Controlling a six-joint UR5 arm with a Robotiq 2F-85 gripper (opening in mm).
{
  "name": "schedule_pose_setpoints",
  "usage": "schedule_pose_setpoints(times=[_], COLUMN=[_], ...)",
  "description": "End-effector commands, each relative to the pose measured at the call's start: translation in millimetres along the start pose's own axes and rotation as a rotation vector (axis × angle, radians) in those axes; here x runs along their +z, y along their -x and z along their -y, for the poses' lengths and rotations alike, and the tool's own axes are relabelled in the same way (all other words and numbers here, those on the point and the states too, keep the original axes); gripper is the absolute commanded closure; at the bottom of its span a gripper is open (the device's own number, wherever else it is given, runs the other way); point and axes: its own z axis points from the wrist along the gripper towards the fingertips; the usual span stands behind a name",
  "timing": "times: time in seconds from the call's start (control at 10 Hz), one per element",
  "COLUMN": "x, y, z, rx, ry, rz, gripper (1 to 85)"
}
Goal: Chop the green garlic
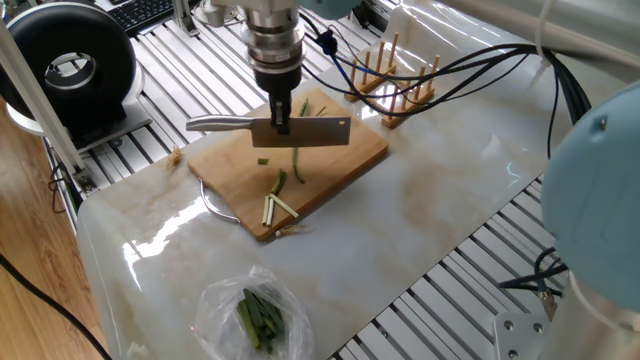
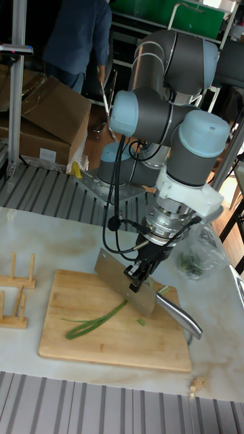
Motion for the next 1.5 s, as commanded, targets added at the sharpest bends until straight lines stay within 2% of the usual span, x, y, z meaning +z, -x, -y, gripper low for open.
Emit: schedule_pose_setpoints(times=[0.0, 0.2, 0.4, 0.5, 0.7, 0.9, 1.0, 1.4], x=[8.7, 10.1, 14.3, 17.6, 20.0, 22.6, 23.6, 22.7], y=[-9.7, -15.1, -13.8, -12.5, -17.3, -17.8, -17.7, -17.3], z=[7.7, 7.2, 4.4, 6.1, 8.3, 3.3, 3.5, 6.5], rx=[0.025, 0.03, 0.016, 0.01, 0.005, -0.004, -0.004, 0.007], ry=[0.033, 0.037, 0.053, 0.05, 0.041, 0.049, 0.041, 0.032], rz=[0.045, 0.028, 0.042, 0.046, 0.027, 0.022, 0.019, 0.023], gripper=[84.3, 84.3, 84.3, 84.3, 84.3, 84.3, 84.3, 84.3])
